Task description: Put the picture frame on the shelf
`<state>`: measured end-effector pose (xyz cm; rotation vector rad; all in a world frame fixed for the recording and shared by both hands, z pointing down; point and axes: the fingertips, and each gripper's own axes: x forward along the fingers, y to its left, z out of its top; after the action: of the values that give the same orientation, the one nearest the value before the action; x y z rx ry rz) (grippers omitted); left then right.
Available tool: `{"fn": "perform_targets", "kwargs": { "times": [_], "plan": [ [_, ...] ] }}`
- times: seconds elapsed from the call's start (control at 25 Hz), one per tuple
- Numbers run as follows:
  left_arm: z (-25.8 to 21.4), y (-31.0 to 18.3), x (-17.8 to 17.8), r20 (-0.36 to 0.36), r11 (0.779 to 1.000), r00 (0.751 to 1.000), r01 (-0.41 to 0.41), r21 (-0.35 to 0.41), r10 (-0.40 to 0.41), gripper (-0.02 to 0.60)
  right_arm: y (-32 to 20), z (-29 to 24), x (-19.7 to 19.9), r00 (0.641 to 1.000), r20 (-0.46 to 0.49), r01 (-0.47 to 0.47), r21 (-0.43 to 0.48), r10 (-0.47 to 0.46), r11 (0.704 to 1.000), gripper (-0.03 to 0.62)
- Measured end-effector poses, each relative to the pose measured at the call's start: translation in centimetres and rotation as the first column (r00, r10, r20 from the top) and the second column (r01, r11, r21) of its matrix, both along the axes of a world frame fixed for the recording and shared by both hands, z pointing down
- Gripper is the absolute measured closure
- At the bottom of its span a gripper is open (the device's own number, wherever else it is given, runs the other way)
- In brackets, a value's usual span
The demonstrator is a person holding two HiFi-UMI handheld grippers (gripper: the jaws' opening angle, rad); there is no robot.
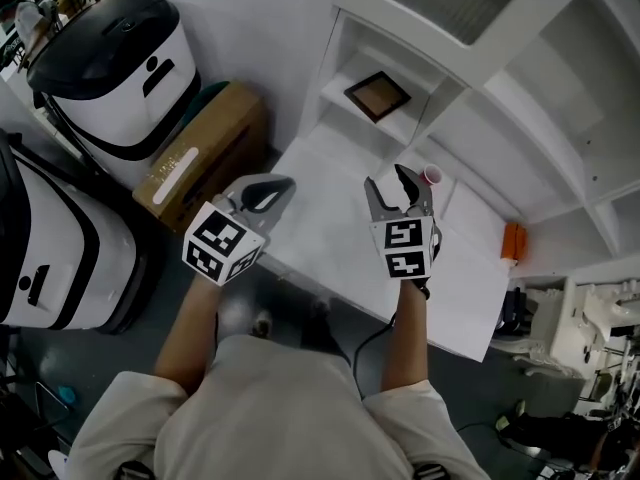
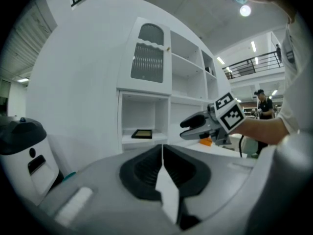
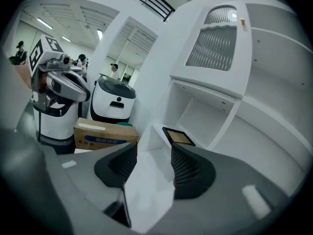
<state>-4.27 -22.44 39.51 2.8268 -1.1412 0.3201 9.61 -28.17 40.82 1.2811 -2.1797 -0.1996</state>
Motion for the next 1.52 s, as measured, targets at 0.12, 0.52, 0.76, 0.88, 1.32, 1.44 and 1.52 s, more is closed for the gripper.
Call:
{"fn": "perform_targets", "kwargs": {
  "times": [0.12,0.52,0.76,0.88,1.32,1.44,1.52],
  "plan": [
    [-0.5,0.7,0.1,0.002,1.000,1.000,-0.016,0.013,0.016,0.572,1.7,-0.2,0.2,0.998,0.045,-0.035,-0.009,0.035,0.999,0.390],
    [-1.7,3.6,1.0,0.004,0.995,0.996,-0.084,0.044,0.084,0.572,7.0,-1.4,0.1,0.978,0.176,-0.108,-0.012,0.108,0.994,0.517],
    [-2.3,5.3,1.1,0.007,0.992,0.994,-0.109,0.064,0.109,0.572,9.9,-3.4,0.1,0.969,0.214,-0.135,0.024,0.127,0.991,0.582],
    [-2.8,5.9,1.2,0.010,0.990,0.993,-0.117,0.076,0.117,0.572,11.2,-4.3,0.4,0.963,0.226,-0.157,0.041,0.144,0.987,0.586],
    [-4.8,8.3,2.2,0.014,0.980,0.989,-0.148,0.132,0.147,0.572,14.9,-6.5,-0.6,0.970,0.215,-0.132,0.081,0.112,0.988,0.588],
    [-5.4,8.8,2.1,0.012,0.978,0.990,-0.144,0.153,0.144,0.572,16.0,-7.6,-0.6,0.960,0.254,-0.146,0.111,0.114,0.983,0.586],
    [-6.0,9.0,2.2,0.014,0.975,0.990,-0.140,0.171,0.140,0.572,16.6,-8.3,-0.6,0.956,0.274,-0.145,0.124,0.107,0.982,0.588]
  ]
}}
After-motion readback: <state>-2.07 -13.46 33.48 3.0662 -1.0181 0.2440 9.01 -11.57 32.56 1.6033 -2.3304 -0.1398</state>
